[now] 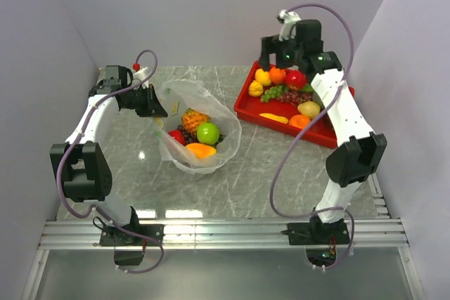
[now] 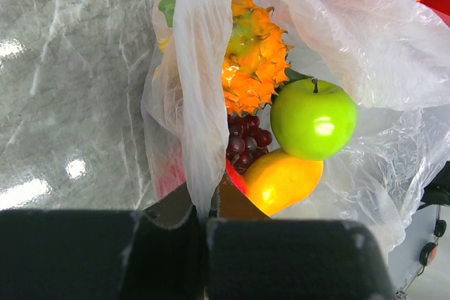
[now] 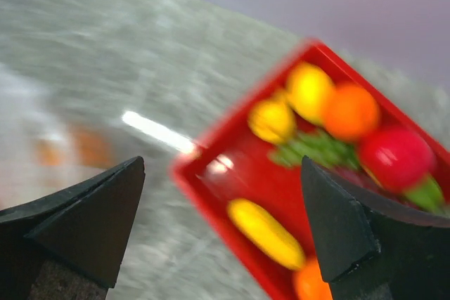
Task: Place the fake fruits into the plastic bag and tie a complex knot
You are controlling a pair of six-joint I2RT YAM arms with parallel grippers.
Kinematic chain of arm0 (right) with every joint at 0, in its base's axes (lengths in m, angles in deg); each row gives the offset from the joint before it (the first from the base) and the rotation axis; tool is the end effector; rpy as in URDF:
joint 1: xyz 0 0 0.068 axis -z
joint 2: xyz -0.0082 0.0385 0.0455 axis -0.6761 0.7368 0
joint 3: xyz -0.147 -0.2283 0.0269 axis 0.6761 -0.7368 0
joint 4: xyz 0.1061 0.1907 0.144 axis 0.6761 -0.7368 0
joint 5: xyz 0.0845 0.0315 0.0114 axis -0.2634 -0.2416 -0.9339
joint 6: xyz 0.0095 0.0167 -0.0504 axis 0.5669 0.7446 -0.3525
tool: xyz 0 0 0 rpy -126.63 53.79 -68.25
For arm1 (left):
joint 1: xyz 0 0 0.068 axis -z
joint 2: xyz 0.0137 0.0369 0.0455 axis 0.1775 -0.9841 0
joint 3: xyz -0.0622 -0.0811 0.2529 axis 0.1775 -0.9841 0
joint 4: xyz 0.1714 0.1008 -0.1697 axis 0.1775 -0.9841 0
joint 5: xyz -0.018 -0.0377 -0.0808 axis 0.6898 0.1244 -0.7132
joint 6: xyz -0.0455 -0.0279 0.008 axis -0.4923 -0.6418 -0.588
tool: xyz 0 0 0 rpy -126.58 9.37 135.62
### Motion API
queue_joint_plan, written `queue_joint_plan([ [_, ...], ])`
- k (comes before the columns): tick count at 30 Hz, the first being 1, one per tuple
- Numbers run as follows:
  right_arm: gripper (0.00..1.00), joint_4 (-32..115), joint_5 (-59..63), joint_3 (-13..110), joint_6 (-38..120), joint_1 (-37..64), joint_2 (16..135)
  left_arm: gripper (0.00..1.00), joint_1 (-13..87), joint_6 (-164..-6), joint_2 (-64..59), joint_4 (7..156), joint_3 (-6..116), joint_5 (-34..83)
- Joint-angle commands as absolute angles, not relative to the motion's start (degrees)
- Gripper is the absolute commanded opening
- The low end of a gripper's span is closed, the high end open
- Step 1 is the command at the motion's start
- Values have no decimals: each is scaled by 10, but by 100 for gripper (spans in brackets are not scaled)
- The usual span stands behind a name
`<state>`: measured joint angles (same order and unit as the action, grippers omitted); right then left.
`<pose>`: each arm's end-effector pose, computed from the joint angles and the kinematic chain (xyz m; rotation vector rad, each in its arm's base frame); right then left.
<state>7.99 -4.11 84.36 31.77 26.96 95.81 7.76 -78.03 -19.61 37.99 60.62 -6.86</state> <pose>0.3867 0.1165 0.4272 -0.4623 1.9506 0.3862 0.3424 -0.0081 0.2869 0.1159 2.4442 -0.8945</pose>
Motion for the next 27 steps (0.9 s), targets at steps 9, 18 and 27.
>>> queue_joint_plan([
  [9, 94, 2, 39, 787, 227, 374, 1035, 6, 73, -775, -198, 392, 618, -81],
  [18, 84, 19, 88, 800, 196, 369, 1109, 5, 73, -770, -206, 387, 627, -79],
  [27, 81, 97, 137, 770, 161, 360, 1133, 5, 71, -769, -213, 389, 624, -82],
])
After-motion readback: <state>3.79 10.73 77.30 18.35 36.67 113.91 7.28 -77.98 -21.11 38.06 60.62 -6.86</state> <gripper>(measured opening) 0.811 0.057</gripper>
